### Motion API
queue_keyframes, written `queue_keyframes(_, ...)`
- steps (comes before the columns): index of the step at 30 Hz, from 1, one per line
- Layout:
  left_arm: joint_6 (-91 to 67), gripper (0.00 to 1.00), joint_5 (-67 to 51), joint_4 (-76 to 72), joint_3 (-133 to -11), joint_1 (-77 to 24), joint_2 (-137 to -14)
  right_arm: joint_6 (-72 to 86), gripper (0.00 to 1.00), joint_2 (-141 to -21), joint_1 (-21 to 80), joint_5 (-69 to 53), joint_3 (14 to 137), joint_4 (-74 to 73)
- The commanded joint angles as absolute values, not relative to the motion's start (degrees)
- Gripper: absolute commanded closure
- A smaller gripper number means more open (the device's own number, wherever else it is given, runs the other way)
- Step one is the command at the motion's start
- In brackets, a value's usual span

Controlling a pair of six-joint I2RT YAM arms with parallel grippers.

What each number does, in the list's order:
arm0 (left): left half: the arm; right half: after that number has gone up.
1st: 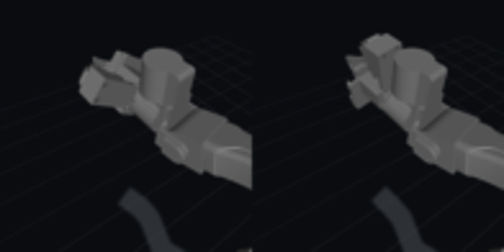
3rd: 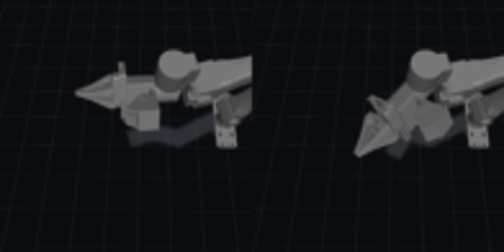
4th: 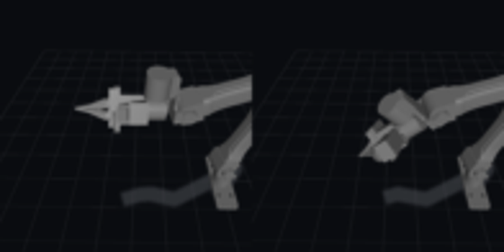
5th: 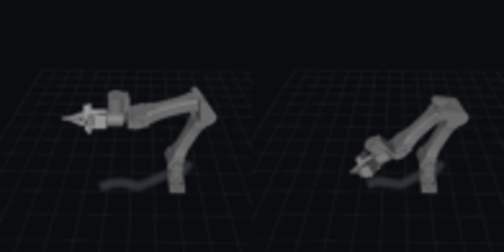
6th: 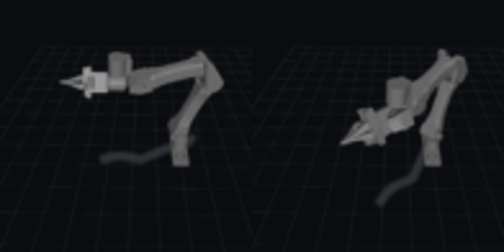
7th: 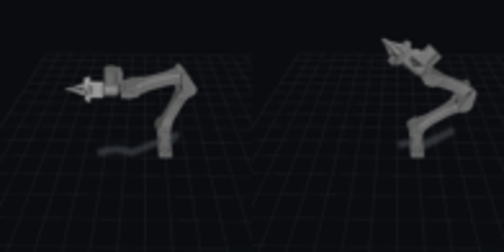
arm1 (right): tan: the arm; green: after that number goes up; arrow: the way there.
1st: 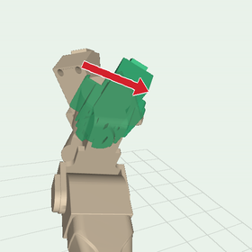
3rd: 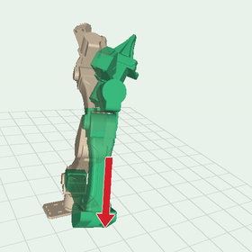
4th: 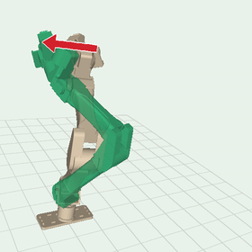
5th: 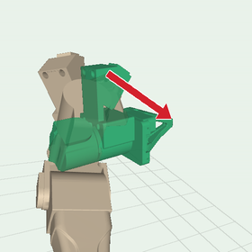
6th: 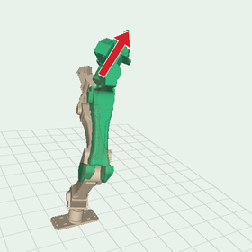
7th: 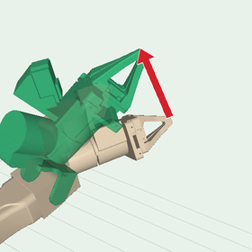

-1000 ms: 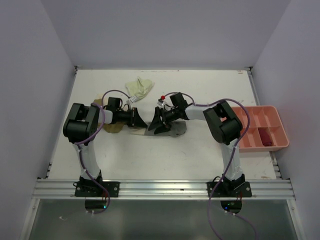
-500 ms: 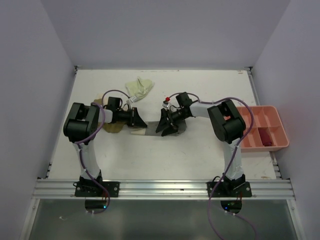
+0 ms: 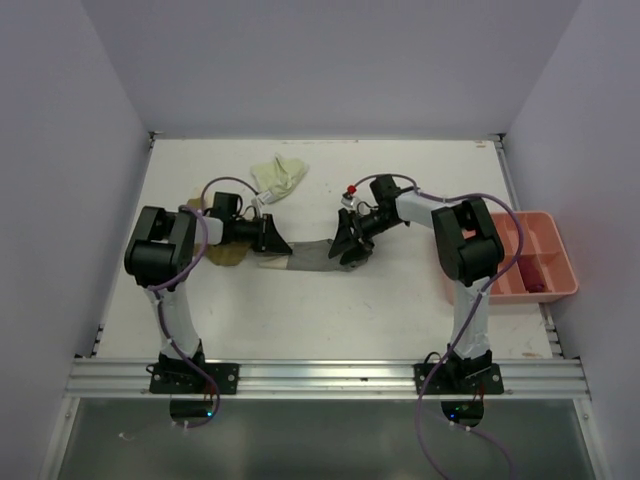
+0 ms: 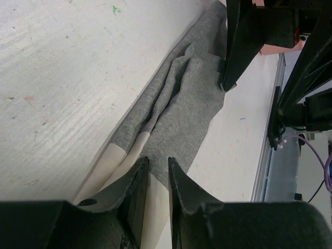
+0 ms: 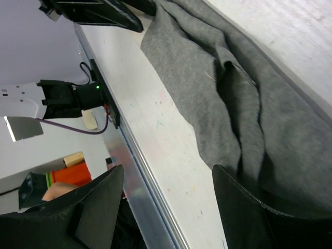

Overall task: Roll the underwear
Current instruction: Fold the underwear

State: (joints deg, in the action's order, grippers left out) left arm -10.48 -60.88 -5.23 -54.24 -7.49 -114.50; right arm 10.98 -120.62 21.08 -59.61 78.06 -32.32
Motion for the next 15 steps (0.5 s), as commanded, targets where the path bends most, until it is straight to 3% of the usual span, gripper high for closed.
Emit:
queue_keyframes(1, -4.8, 0.73, -56.3, -1.3, -54.5, -6.3, -112.2, 8.0, 0.27, -118.8, 20.7, -57.1, 80.3, -36.7)
queue_keyframes(8, 2.5, 0.68, -59.5, 6.8, -56.5, -6.4, -107.1, 5.6, 0.27, -122.8, 20.7, -52.0, 80.2, -39.6)
queue_keyframes(15, 14.9, 0.69, -65.6, 18.8, -56.0, -6.3, -105.1, 3.5, 0.27, -123.3, 20.6, -49.8, 83.5, -42.9)
